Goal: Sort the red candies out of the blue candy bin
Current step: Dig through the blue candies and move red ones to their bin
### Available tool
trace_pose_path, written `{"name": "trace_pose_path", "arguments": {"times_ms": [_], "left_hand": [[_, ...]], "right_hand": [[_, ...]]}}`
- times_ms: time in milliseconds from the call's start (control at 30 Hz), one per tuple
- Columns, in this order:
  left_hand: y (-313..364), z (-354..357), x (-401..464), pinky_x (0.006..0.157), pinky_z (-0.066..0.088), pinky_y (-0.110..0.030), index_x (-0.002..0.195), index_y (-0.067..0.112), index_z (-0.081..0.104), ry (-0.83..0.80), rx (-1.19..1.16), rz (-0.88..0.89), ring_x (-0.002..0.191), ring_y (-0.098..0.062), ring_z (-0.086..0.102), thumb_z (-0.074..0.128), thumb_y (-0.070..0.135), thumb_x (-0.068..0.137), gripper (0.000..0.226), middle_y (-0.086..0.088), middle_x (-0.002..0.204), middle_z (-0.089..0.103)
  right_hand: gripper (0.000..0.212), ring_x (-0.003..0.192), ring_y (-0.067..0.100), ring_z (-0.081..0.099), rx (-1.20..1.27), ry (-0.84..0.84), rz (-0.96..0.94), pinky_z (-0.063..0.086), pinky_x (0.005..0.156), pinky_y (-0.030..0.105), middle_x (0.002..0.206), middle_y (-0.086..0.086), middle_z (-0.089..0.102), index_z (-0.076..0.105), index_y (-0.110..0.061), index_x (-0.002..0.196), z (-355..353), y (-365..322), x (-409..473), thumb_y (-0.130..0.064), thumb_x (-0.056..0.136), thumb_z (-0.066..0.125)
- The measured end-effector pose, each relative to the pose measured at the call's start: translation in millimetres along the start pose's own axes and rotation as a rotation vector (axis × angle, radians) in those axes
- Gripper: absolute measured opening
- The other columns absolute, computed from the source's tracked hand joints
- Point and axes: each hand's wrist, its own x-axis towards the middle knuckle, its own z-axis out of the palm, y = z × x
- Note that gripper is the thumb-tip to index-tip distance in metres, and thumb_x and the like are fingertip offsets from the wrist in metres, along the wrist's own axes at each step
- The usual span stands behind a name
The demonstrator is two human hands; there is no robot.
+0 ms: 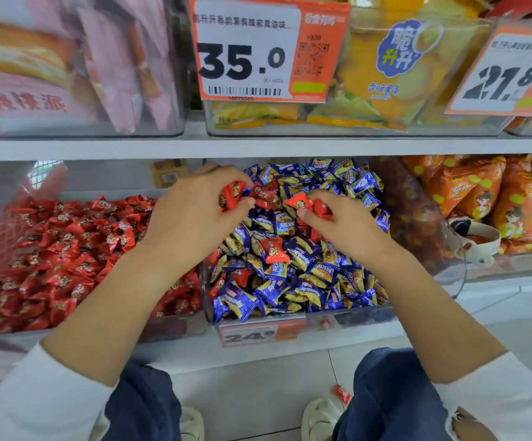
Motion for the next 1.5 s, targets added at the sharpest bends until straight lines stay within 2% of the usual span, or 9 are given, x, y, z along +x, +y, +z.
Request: {"name": "trace_pose_path", "arguments": {"times_ms": [267, 433, 533, 667, 867, 967, 1233, 1367, 1500], "left_hand": [[-70, -60, -34, 0.075, 0.04, -0.007, 0.095, 0.023, 0.068, 0.019, -0.29, -0.256, 0.085, -0.007, 0.06, 0.072, 0.028, 0.082, 0.015, 0.008, 0.094, 0.068], [-111, -80, -48, 0.078, 0.046, -0.025, 0.092, 0.029, 0.068, 0.099, -0.694, -0.571, 0.077, 0.002, 0.06, 0.063, 0.036, 0.088, 0.009, 0.018, 0.079, 0.066], [-124, -85, -54, 0.09, 0.042, -0.035, 0.095, 0.026, 0.069, 0.097, -0.903, -0.728, 0.098, -0.009, 0.06, 0.06, 0.037, 0.089, 0.015, 0.011, 0.095, 0.069], [-136, -97, -55, 0.074, 0.045, -0.018, 0.099, 0.023, 0.067, 0.286, -0.939, -0.807, 0.091, -0.006, 0.062, 0.058, 0.024, 0.089, 0.014, 0.007, 0.097, 0.067], [-127, -88, -45, 0.063, 0.045, -0.007, 0.097, 0.011, 0.067, 0.283, -0.795, -0.708, 0.088, -0.011, 0.059, 0.054, 0.006, 0.088, 0.016, 0.0, 0.094, 0.065], [-109, -67, -37, 0.077, 0.043, -0.011, 0.092, 0.019, 0.068, 0.172, -0.589, -0.572, 0.089, -0.012, 0.06, 0.056, 0.011, 0.089, 0.014, 0.001, 0.093, 0.067], [-17, -15, -23, 0.071, 0.035, -0.002, 0.101, 0.027, 0.067, 0.003, -0.272, -0.087, 0.076, 0.002, 0.054, 0.056, 0.018, 0.091, 0.017, 0.013, 0.092, 0.064], [13, 3, 2, 0.063, 0.031, -0.008, 0.126, 0.022, 0.057, -0.197, -0.175, -0.046, 0.066, 0.003, 0.052, 0.05, 0.022, 0.096, 0.03, 0.001, 0.126, 0.056], [22, 31, 43, 0.097, 0.033, -0.025, 0.145, 0.015, 0.031, -0.487, 0.12, -0.041, 0.129, -0.02, 0.041, 0.048, 0.027, 0.097, 0.053, -0.007, 0.15, 0.033]], "right_hand": [[0.007, 0.055, 0.002, 0.044, 0.275, -0.09, -0.147, 0.034, 0.056, 0.015, 0.061, -0.011, 0.048, 0.055, -0.032, 0.092, 12, -84, -25, -0.039, 0.091, 0.057], [0.029, 0.089, 0.013, 0.06, 0.172, -0.093, -0.238, 0.044, 0.077, 0.026, 0.096, -0.005, 0.067, 0.06, -0.028, 0.113, 53, -155, 6, -0.044, 0.09, 0.056], [0.06, 0.12, 0.017, 0.051, 0.108, -0.213, -0.261, 0.04, 0.095, 0.023, 0.132, -0.003, 0.055, 0.038, -0.037, 0.139, 71, -170, 28, -0.053, 0.084, 0.059], [0.073, 0.135, 0.016, 0.036, 0.056, -0.348, -0.316, 0.029, 0.101, 0.019, 0.149, -0.002, 0.037, 0.024, -0.042, 0.145, 77, -168, 29, -0.052, 0.083, 0.061], [0.035, 0.12, 0.009, 0.046, 0.068, -0.098, -0.295, 0.033, 0.098, 0.024, 0.126, -0.009, 0.052, 0.055, -0.033, 0.126, 45, -113, -2, -0.03, 0.091, 0.059], [0.03, 0.122, 0.015, 0.049, 0.027, -0.078, -0.23, 0.034, 0.098, 0.024, 0.127, -0.004, 0.055, 0.055, -0.038, 0.12, 21, -69, -24, -0.031, 0.091, 0.06], [0.054, 0.109, 0.023, 0.055, -0.139, -0.04, 0.218, 0.041, 0.086, 0.033, 0.136, 0.006, 0.051, 0.045, -0.025, 0.136, -52, 31, -40, -0.04, 0.087, 0.061], [0.053, 0.123, 0.025, 0.049, -0.084, -0.015, 0.263, 0.04, 0.099, 0.038, 0.139, 0.005, 0.05, 0.047, -0.02, 0.137, -64, 46, -30, -0.037, 0.089, 0.06], [0.049, 0.125, 0.024, 0.048, -0.047, -0.027, 0.176, 0.04, 0.096, 0.032, 0.14, 0.005, 0.049, 0.046, -0.023, 0.137, -52, 45, -15, -0.037, 0.091, 0.057]]}}
